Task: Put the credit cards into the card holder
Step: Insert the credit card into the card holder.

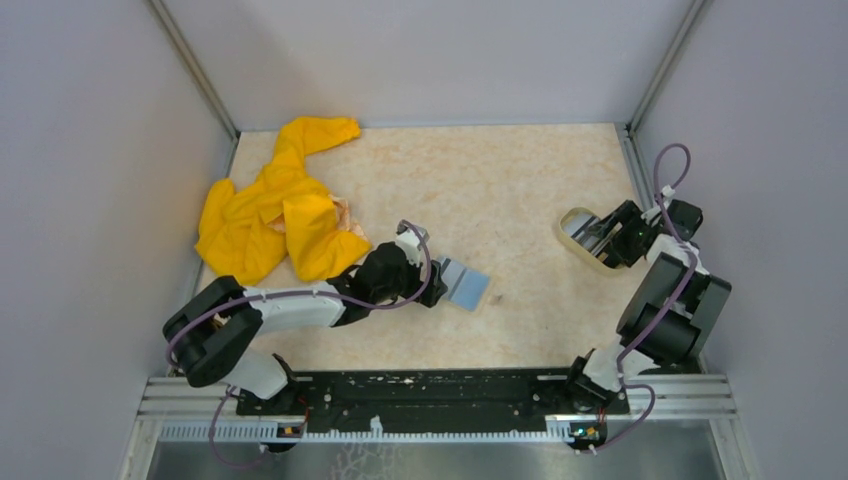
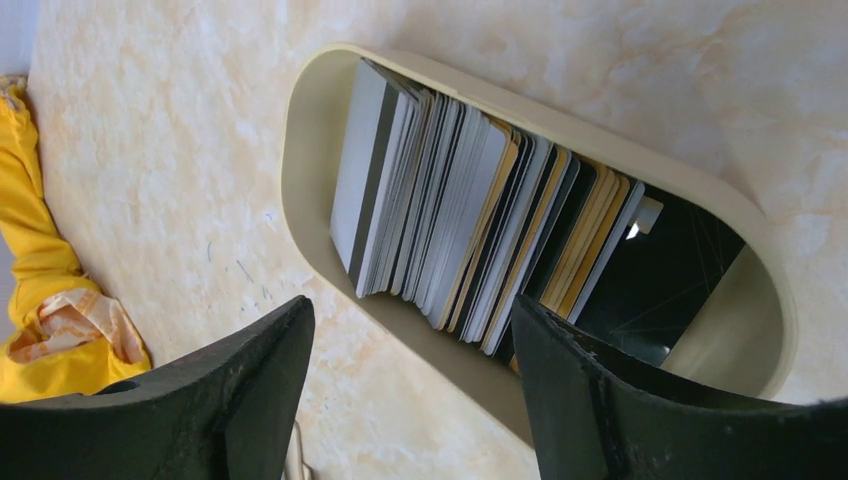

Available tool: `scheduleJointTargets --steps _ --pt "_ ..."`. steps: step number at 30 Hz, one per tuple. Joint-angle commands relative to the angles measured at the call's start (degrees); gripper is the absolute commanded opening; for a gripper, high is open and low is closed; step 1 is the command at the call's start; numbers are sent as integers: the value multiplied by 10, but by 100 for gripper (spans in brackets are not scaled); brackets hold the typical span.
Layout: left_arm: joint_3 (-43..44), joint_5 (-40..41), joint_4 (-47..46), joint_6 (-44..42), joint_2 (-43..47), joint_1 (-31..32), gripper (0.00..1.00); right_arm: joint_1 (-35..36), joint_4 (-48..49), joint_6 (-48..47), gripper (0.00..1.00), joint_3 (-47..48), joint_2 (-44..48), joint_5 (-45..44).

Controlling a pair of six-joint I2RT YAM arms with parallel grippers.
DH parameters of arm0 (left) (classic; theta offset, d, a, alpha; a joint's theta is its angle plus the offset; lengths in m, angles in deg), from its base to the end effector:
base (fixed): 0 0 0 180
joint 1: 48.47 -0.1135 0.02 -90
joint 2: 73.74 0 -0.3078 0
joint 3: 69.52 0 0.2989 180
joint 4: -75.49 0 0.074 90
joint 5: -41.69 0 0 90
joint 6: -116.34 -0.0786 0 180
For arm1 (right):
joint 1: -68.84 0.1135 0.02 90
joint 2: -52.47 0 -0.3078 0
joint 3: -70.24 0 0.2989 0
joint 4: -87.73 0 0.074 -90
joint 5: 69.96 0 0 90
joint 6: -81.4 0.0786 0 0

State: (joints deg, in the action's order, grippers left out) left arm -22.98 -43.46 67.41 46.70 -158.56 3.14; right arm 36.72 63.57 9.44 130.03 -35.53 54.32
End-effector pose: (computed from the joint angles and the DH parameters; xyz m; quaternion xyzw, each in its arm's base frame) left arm 0.2278 -0.2769 0.1583 0.2130 0.8398 -0.2630 0.4246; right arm 0.3263 -0.1526 0.1698 0.2973 0.8595 0.2391 0.3401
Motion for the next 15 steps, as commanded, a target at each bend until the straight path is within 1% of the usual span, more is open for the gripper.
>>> scheduleJointTargets --steps 1,15 --pt "15 -8 5 8 -5 -3 96 -3 15 10 70 37 -24 1" --pt "22 -15 13 13 -15 -3 96 -13 19 24 69 39 -49 -7"
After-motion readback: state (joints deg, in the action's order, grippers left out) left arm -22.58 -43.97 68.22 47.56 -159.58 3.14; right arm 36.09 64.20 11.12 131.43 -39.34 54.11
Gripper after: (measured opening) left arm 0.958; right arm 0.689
